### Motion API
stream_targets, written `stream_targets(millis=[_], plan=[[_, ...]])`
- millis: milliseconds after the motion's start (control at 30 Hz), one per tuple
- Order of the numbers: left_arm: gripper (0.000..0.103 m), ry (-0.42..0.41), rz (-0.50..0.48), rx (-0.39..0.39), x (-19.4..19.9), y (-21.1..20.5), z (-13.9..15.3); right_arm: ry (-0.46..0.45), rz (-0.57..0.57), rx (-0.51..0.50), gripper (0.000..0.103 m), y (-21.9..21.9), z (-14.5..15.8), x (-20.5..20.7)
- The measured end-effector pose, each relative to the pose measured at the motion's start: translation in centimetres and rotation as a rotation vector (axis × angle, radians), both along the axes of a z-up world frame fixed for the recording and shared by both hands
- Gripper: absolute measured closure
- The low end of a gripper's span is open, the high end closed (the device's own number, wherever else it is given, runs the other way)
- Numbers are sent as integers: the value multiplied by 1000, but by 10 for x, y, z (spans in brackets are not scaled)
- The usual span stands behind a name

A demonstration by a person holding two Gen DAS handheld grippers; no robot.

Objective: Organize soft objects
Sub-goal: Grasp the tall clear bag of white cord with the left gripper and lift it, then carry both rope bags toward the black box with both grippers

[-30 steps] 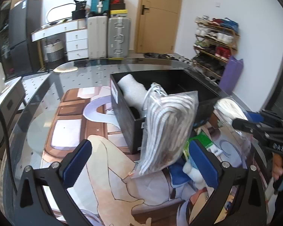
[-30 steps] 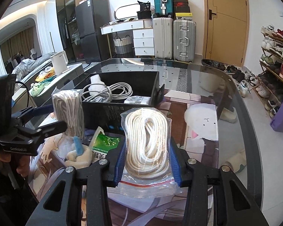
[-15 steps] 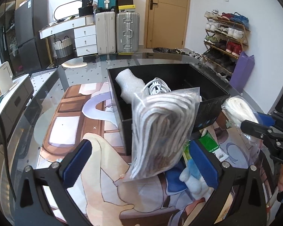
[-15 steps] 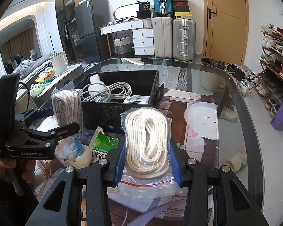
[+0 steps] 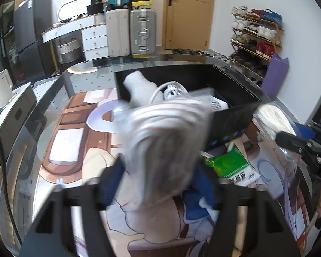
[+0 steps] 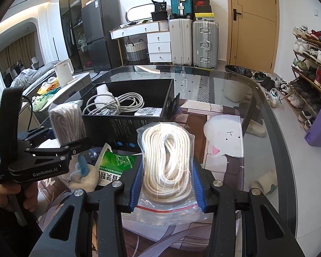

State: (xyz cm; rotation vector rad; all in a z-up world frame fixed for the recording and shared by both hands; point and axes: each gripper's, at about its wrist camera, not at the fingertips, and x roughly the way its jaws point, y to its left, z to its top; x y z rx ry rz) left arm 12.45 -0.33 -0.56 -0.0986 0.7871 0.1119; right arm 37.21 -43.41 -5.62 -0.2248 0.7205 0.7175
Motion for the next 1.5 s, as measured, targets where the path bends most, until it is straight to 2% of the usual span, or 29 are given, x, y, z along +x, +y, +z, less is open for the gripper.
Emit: stream_targets(millis=[133, 267, 633, 1067, 1500], plan=[[61, -13, -17, -10, -8, 5, 3, -8, 1, 4, 61, 0, 2, -1], [64, -36, -40, -19, -17, 11, 8, -16, 2, 11, 61, -1, 4, -3], [64, -82, -127, -103, -31, 27, 21, -46, 34, 39, 61, 5, 14, -15], [64, -136, -134, -109, -44, 39, 39, -80, 70, 63, 61, 9, 26, -33], [64, -156, -148, -124, -48, 40, 48, -101, 81, 73, 61, 14, 34, -39]])
